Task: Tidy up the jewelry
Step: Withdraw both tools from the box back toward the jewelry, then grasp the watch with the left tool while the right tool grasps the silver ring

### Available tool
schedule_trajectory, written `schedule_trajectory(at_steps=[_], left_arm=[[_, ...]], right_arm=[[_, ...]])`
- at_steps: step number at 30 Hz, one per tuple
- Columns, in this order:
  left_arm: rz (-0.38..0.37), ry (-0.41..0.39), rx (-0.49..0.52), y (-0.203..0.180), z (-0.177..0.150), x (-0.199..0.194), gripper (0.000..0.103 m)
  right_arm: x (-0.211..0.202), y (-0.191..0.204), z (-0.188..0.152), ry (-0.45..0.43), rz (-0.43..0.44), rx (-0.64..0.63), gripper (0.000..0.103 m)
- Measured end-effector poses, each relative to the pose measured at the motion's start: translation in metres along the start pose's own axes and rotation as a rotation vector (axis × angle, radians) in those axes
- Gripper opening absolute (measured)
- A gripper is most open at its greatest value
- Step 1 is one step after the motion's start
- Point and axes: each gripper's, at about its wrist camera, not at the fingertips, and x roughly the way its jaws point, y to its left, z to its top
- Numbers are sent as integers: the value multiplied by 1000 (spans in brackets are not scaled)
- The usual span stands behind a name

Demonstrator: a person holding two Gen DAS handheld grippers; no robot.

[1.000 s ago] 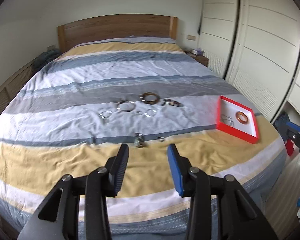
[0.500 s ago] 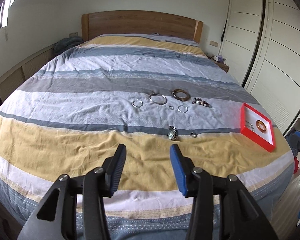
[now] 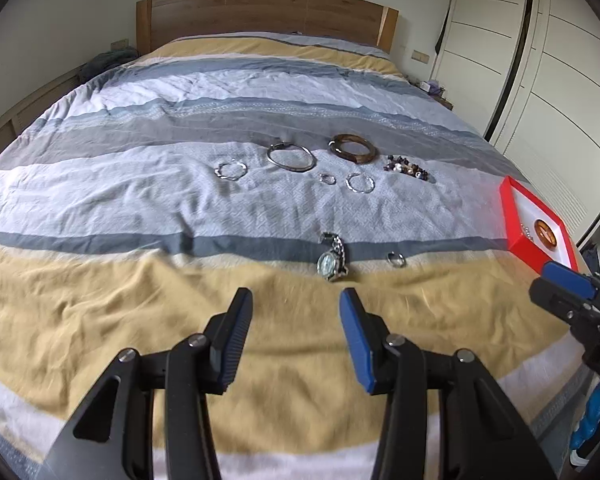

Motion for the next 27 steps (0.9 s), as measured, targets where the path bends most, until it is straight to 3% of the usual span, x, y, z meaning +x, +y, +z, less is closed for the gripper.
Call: schedule_trajectory(at_steps=[6,14,21,25,27], left_arm=[[-27,23,24,-9,8,37,43],[-69,62,42,-22,12,75,43],[-26,103,80,-30,15,107,42],[-8,81,29,-17,12,110,18],[-34,70,-28,-5,11,108,18]], right_arm=[[46,-10,8,1,50,-47,46],[78,-24,8,12,101,-73,42],[96,-25,9,33,139,-87,42],[110,-17,11,56,153,-118,42],[118,-12,13,65,165,-131,41]])
